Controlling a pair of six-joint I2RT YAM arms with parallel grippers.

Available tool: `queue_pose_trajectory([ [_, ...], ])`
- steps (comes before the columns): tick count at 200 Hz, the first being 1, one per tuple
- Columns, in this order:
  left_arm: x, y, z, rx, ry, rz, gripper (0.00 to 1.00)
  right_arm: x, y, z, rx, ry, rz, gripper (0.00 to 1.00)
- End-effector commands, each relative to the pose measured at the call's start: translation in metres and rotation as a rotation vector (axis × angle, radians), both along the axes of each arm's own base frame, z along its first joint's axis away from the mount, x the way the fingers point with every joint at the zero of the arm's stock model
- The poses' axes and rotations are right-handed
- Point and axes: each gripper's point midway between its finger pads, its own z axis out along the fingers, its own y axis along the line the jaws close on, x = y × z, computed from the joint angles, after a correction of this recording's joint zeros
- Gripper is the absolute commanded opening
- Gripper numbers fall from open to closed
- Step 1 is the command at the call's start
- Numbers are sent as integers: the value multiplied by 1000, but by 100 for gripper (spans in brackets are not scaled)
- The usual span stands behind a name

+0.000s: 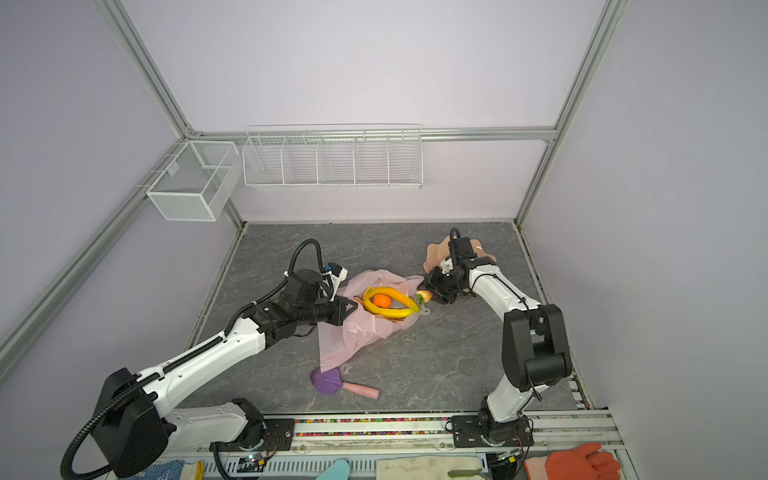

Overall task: Place the fruits into the plastic bag
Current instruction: 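Lift the peach with the right gripper and carry it to the bag, then lower the peach into the bag mouth and open the right gripper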

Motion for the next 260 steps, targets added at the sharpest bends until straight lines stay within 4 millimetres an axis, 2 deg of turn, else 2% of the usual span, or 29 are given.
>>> queue_pose_trajectory([
  [1, 2, -4, 10, -5, -29, -18, 0, 5, 50, 20, 142, 11, 0, 30],
  [52, 4, -6, 9, -3, -31, -21, 0, -15, 119, 17, 161, 57, 99, 30],
  [77, 5, -7, 9, -3, -35, -19, 0, -29, 143, 16, 161, 81, 152, 36],
  [98, 6, -6, 10, -1, -38, -18, 0, -41, 153, 19, 168, 100, 199, 54],
  [115, 5, -6, 9, 1, -36, -18, 0, -47, 150, 22, 155, 97, 236, 69],
  [132, 5, -5, 10, -3, -36, -14, 0, -46, 133, 26, 123, 76, 255, 77],
  [153, 4, -3, 9, 3, -35, -7, 0, -39, 107, 40, 103, 49, 241, 82],
  [180, 3, 0, 8, 6, -36, -1, 0, -28, 64, 60, 64, 2, 223, 84],
  [200, 2, 0, 7, 3, -30, 2, 0, -13, 22, 68, 23, -34, 168, 84],
  [224, 2, 0, 6, 2, -29, 4, 0, 9, -31, 65, -142, -87, 122, 84],
  [226, 2, 0, 6, 2, -29, 4, 0, 15, -41, 65, -158, -95, 104, 84],
  [240, 2, 0, 6, 0, -29, 3, 0, 26, -76, 53, -316, -81, 104, 83],
  [260, 2, -1, 5, 0, -21, 0, 0, 51, -112, 34, -535, -75, 123, 79],
])
